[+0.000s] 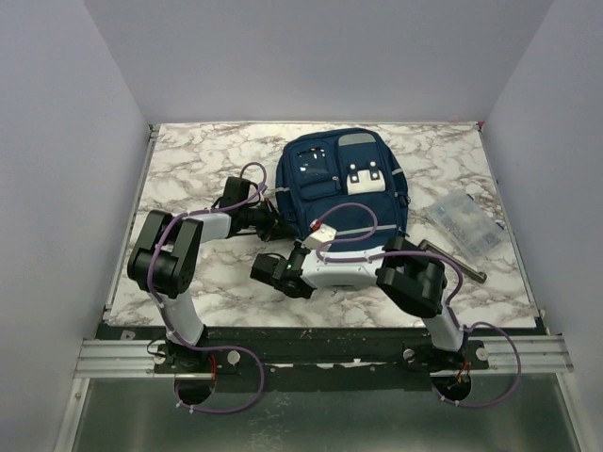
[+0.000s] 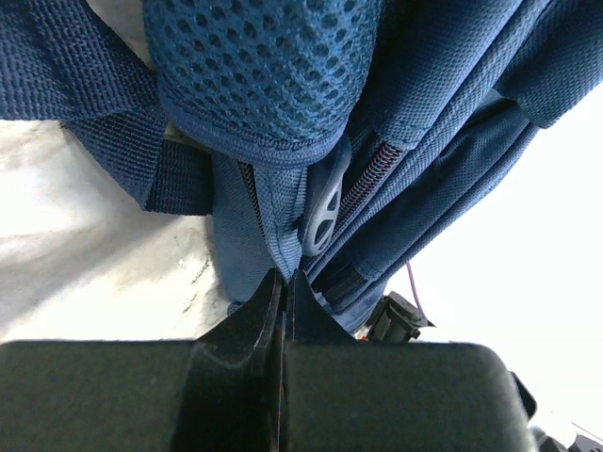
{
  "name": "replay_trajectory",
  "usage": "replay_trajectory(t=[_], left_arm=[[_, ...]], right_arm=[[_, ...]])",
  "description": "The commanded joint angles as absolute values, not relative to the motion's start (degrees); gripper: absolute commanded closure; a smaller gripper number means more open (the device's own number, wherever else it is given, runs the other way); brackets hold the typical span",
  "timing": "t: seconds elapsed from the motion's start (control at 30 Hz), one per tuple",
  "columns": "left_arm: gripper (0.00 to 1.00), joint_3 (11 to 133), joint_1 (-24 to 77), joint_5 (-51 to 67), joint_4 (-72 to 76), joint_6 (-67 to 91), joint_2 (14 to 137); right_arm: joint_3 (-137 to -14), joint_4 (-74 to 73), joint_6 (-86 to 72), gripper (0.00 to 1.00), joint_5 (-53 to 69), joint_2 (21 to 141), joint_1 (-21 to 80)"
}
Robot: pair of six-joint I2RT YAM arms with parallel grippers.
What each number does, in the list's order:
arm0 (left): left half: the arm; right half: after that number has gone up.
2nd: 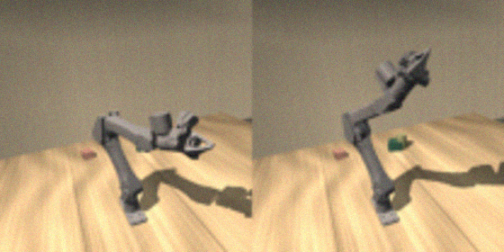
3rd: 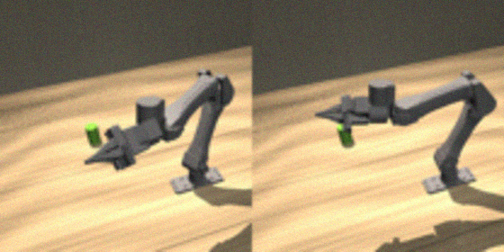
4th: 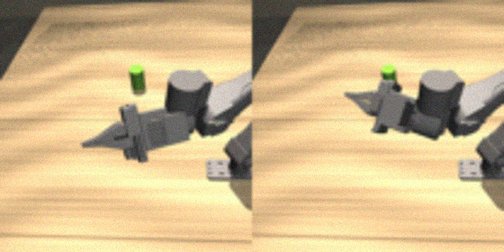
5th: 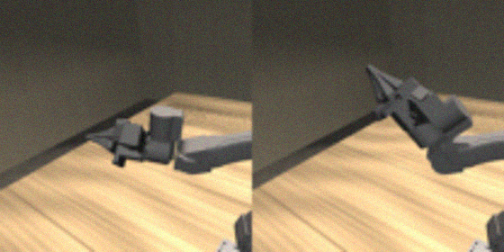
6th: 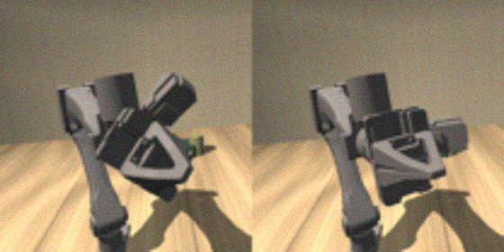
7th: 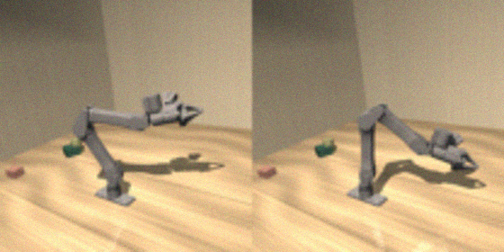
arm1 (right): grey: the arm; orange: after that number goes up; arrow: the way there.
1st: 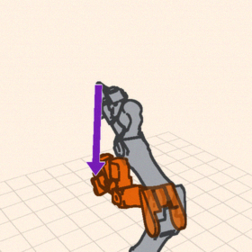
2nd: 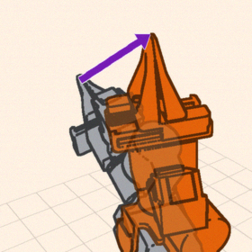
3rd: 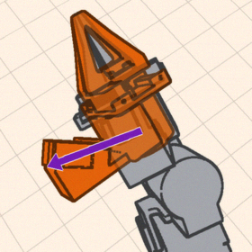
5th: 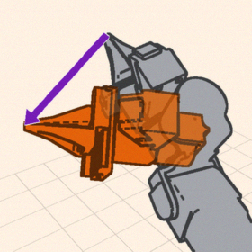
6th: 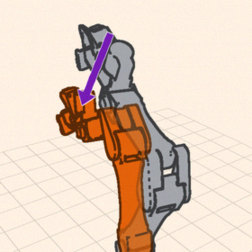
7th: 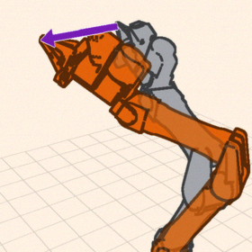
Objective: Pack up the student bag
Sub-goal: Zip the student bag at the center of the board.
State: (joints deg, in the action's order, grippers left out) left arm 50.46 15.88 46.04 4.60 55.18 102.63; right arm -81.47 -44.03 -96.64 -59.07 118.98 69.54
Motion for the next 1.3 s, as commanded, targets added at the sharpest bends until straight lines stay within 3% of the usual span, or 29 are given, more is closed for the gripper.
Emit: replay_trajectory(t=[0.0, 0.07, 0.2, 0.37, 0.53, 0.67, 0.87, 0.9, 0.97, 1.03, 1.27], left_arm=[[1.0, 50.2, 16.1, 49.4, 5.6, 55.4, 100.6], [1.0, 50.6, 15.7, 48.9, 5.6, 55.0, 100.7], [1.0, 52.8, 14.3, 47.3, 4.5, 53.6, 101.8], [1.0, 59.0, 12.9, 45.0, 0.1, 50.4, 105.0], [1.0, 65.2, 10.7, 43.1, -5.8, 47.8, 107.3], [1.0, 68.4, 9.1, 41.7, -8.8, 44.9, 107.2], [1.0, 68.2, 7.9, 41.2, -11.9, 42.4, 105.8], [0.95, 66.8, 8.0, 41.2, -12.0, 42.8, 104.8], [0.62, 63.1, 7.9, 40.1, -11.7, 43.7, 101.0], [0.49, 59.7, 7.8, 40.1, -11.6, 44.2, 96.9], [0.43, 44.9, 10.4, 41.9, -8.8, 49.9, 83.8]], right_arm=[[-83.7, -49.3, -96.9, 0.9, -63.7, 122.1, 67.3], [-85.3, -51.5, -95.2, 0.99, -63.0, 122.1, 67.3], [-87.4, -49.4, -76.6, 1.0, -54.5, 118.2, 67.3], [-76.5, -37.5, -60.6, 1.0, -31.5, 105.8, 67.1], [-75.7, -43.3, -58.5, 1.0, -16.9, 103.4, 67.0], [-68.6, -37.2, -58.2, 1.0, -4.8, 98.3, 67.0], [-66.6, -35.5, -53.8, 1.0, -2.8, 97.4, 65.9], [-68.0, -36.5, -52.7, 1.0, -4.1, 98.1, 65.6], [-69.9, -36.1, -49.9, 1.0, -4.7, 98.8, 64.6], [-71.4, -35.4, -47.3, 1.0, -4.6, 99.1, 63.9], [-74.5, -36.0, -40.0, 1.0, -7.1, 98.5, 63.7]])
